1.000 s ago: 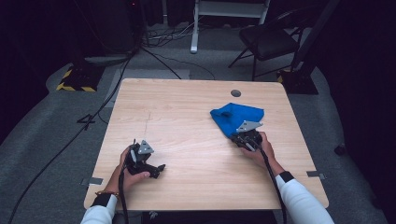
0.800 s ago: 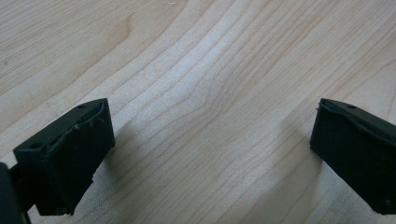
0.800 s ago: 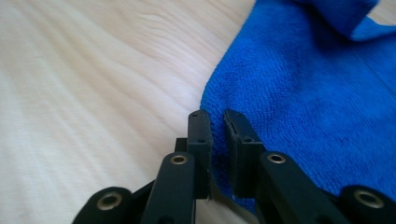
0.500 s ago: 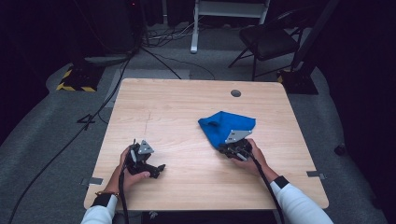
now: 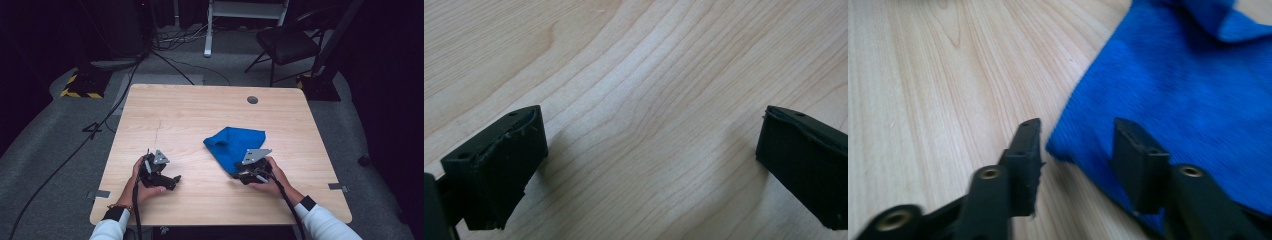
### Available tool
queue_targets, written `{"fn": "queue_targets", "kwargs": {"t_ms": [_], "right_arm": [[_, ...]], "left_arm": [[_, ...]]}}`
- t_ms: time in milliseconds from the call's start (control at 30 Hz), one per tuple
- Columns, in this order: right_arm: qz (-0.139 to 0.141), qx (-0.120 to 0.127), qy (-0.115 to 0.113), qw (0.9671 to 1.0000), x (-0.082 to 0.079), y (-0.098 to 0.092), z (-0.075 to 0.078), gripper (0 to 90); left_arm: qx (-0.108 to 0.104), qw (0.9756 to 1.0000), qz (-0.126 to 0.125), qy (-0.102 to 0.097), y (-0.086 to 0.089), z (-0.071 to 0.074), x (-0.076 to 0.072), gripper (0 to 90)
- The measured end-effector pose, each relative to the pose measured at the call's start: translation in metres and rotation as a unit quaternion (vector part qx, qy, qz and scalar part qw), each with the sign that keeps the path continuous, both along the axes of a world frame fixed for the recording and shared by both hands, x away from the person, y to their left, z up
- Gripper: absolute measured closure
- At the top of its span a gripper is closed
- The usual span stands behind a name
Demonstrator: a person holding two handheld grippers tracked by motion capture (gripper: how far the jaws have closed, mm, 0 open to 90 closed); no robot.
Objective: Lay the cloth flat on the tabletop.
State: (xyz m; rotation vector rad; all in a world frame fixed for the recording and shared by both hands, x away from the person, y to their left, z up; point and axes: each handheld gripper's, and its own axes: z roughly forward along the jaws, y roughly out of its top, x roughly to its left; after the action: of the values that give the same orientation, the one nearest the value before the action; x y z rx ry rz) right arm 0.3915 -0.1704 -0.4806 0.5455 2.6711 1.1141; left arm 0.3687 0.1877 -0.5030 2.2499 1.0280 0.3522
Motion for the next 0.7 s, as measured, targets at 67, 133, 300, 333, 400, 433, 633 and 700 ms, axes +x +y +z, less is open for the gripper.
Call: {"fn": "queue_targets", "kwargs": {"t_ms": [67, 133, 300, 333, 400, 433, 633, 700], "right_arm": [[-0.015, 0.011, -0.006, 0.9998, -0.002, -0.014, 0.007, 47.6], [-0.029, 0.028, -0.011, 0.9991, -0.002, -0.032, 0.014, 45.4], [-0.111, 0.057, -0.013, 0.9921, 0.013, -0.075, 0.025, 43.5], [-0.127, 0.062, -0.012, 0.9898, 0.019, -0.082, 0.025, 43.5], [-0.153, 0.064, -0.009, 0.9861, 0.028, -0.092, 0.023, 43.8], [-0.156, 0.061, -0.009, 0.9858, 0.03, -0.094, 0.022, 43.7], [-0.167, 0.039, -0.016, 0.985, 0.044, -0.092, 0.01, 44.5], [-0.171, 0.041, -0.002, 0.9845, 0.049, -0.089, 0.005, 44.5]], "left_arm": [[0.008, 1.0, -0.004, 0.004, -0.004, 0.002, 0.002, 0.6], [0.009, 0.9998, -0.018, 0.002, -0.01, 0.004, 0.004, 4.2], [0.006, 0.999, -0.045, -0.002, -0.033, 0.01, 0.016, 17.3], [0.006, 0.9991, -0.041, -0.008, -0.038, 0.011, 0.018, 16.0], [-0.009, 0.9987, -0.049, -0.009, -0.045, 0.015, 0.024, 18.1], [-0.015, 0.9984, -0.053, -0.01, -0.049, 0.018, 0.027, 18.0], [-0.012, 0.9966, -0.068, -0.044, -0.077, 0.028, 0.048, 18.0], [-0.011, 0.9961, -0.071, -0.051, -0.085, 0.03, 0.056, 18.6]]}}
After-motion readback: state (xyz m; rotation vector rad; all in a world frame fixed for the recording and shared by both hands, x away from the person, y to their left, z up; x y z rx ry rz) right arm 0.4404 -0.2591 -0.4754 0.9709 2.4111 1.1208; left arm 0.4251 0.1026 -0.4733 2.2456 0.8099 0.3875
